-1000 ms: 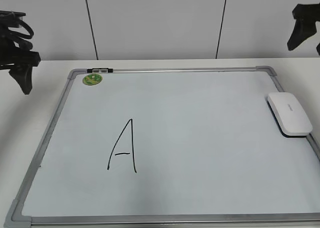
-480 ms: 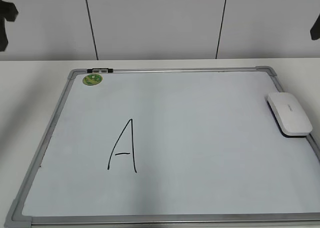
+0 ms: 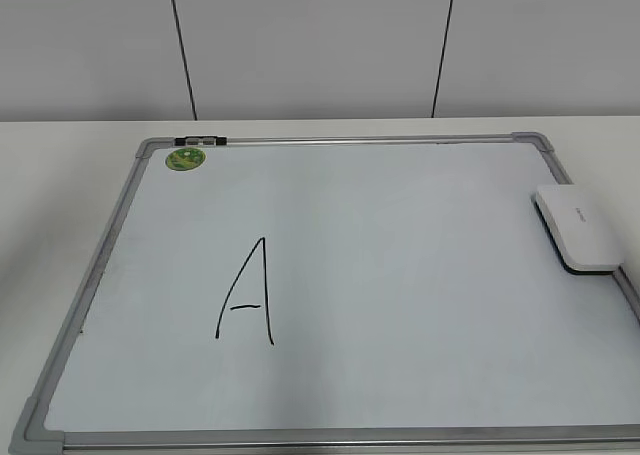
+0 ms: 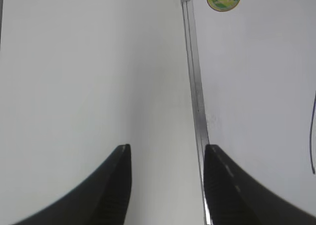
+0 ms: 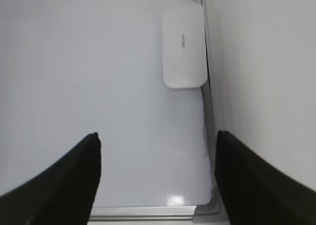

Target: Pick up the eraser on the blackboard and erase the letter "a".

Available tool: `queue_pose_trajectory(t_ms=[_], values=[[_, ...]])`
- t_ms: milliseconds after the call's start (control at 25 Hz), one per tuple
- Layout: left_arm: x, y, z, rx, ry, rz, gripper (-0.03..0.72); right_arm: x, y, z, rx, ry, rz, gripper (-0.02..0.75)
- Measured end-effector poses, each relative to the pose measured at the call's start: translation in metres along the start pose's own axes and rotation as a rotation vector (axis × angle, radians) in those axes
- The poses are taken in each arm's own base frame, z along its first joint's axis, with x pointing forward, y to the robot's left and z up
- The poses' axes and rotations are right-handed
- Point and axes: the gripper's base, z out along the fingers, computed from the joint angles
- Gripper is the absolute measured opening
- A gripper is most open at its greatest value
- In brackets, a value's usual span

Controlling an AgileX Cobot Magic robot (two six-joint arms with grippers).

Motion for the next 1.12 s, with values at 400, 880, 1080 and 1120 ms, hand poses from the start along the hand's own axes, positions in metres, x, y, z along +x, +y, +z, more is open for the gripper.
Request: queue_pose_trajectory(t_ms=[400, 880, 1080, 1120], values=[[0.093, 0.03, -0.048, 0.025, -0.158, -0.026, 0.347, 0.083, 0.015, -0.037, -0.097, -0.125, 0.0, 0.534], [0.205, 0.051, -0.052, 0.055, -0.255, -0.052, 0.347, 0.14, 0.021, -0.068, -0.155, -0.152, -0.072, 0.534], [0.23, 0.051, -0.058, 0.131, -0.294, -0.003, 0.347, 0.159, 0.018, -0.072, -0.133, -0.109, -0.106, 0.534], [0.233, 0.051, -0.06, 0.147, -0.314, 0.003, 0.347, 0.163, 0.017, -0.07, -0.13, -0.106, -0.11, 0.534]])
